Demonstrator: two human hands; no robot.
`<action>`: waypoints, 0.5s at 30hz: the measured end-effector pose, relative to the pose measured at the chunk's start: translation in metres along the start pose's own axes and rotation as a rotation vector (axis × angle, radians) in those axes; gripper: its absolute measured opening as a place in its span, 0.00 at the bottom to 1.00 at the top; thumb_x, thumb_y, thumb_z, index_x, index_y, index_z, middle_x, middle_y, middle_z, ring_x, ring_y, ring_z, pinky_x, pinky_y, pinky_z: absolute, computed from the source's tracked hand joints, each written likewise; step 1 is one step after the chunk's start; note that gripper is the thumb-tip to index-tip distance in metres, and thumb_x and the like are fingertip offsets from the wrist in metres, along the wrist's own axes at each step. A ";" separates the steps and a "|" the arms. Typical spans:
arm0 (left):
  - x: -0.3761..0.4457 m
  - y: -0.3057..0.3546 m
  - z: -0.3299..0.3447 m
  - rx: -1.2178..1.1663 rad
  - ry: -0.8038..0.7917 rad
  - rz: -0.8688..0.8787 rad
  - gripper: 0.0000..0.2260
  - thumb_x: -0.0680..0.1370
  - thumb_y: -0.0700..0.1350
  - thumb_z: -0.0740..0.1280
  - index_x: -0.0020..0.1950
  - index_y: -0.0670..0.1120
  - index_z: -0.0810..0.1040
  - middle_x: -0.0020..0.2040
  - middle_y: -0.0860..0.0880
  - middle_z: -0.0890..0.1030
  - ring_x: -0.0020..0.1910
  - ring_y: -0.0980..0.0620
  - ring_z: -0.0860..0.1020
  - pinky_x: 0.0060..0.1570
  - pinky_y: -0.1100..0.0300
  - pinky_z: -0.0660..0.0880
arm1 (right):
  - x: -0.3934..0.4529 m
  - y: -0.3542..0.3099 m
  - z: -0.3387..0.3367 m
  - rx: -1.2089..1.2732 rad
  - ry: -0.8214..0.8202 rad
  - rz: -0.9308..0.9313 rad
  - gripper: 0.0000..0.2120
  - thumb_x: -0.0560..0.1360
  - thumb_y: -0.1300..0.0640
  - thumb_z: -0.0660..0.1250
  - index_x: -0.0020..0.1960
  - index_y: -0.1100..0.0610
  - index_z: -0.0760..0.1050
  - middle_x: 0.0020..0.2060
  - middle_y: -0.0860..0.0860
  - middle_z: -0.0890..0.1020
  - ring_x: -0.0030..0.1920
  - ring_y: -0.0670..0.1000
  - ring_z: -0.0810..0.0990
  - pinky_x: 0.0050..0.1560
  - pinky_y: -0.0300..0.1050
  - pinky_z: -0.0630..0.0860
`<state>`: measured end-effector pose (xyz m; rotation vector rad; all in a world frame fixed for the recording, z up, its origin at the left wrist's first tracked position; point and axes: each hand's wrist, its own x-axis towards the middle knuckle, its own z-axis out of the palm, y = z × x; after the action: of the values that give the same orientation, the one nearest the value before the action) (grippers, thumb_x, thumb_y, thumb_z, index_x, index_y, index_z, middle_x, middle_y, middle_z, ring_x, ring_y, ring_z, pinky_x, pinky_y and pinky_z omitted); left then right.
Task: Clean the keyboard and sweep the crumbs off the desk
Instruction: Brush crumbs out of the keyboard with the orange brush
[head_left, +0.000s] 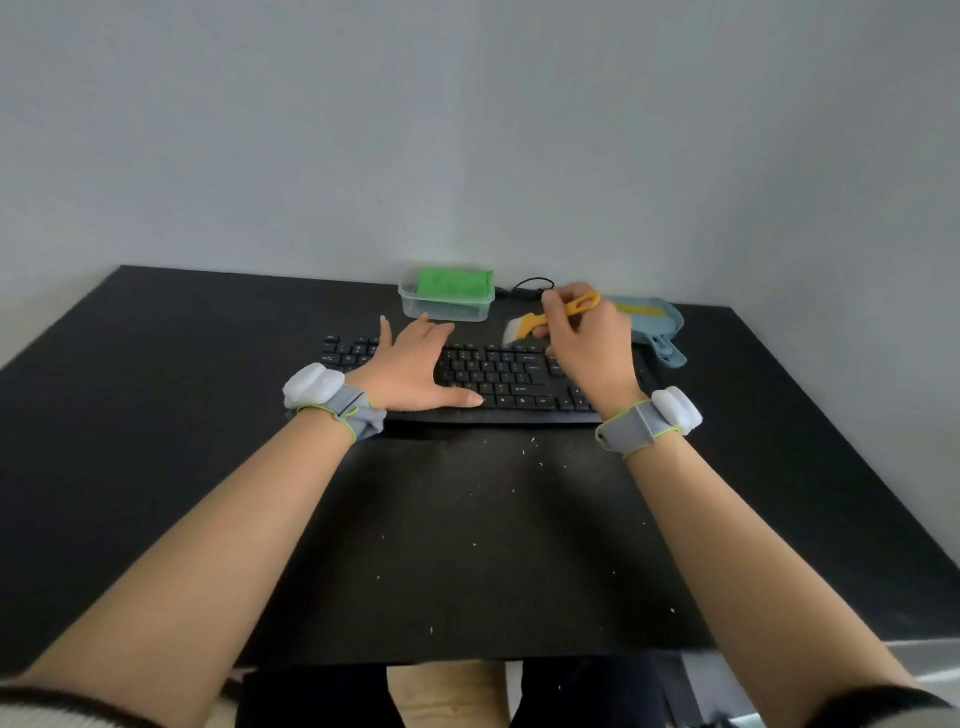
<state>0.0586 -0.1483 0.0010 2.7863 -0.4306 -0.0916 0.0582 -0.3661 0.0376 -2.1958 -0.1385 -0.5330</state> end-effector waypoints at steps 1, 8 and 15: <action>-0.002 -0.004 -0.001 -0.004 0.016 0.000 0.49 0.71 0.70 0.66 0.80 0.43 0.53 0.80 0.45 0.54 0.80 0.48 0.45 0.73 0.37 0.33 | 0.001 -0.001 0.002 0.017 -0.002 0.006 0.10 0.81 0.48 0.63 0.49 0.53 0.78 0.32 0.46 0.85 0.35 0.47 0.84 0.50 0.51 0.81; -0.032 -0.048 -0.004 -0.023 0.084 -0.101 0.48 0.70 0.71 0.66 0.79 0.43 0.55 0.79 0.46 0.57 0.80 0.48 0.45 0.73 0.36 0.34 | -0.004 -0.020 0.035 0.152 -0.050 0.054 0.08 0.79 0.50 0.67 0.51 0.55 0.74 0.36 0.48 0.85 0.30 0.43 0.82 0.34 0.35 0.76; -0.055 -0.081 -0.007 -0.103 0.116 -0.178 0.54 0.65 0.74 0.67 0.80 0.45 0.52 0.81 0.47 0.53 0.80 0.49 0.44 0.74 0.37 0.34 | 0.000 -0.038 0.061 0.206 -0.128 0.056 0.07 0.78 0.52 0.68 0.52 0.55 0.76 0.37 0.48 0.86 0.31 0.45 0.83 0.37 0.43 0.80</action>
<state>0.0301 -0.0565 -0.0179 2.7049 -0.1444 0.0071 0.0676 -0.2953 0.0312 -2.0257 -0.1912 -0.3321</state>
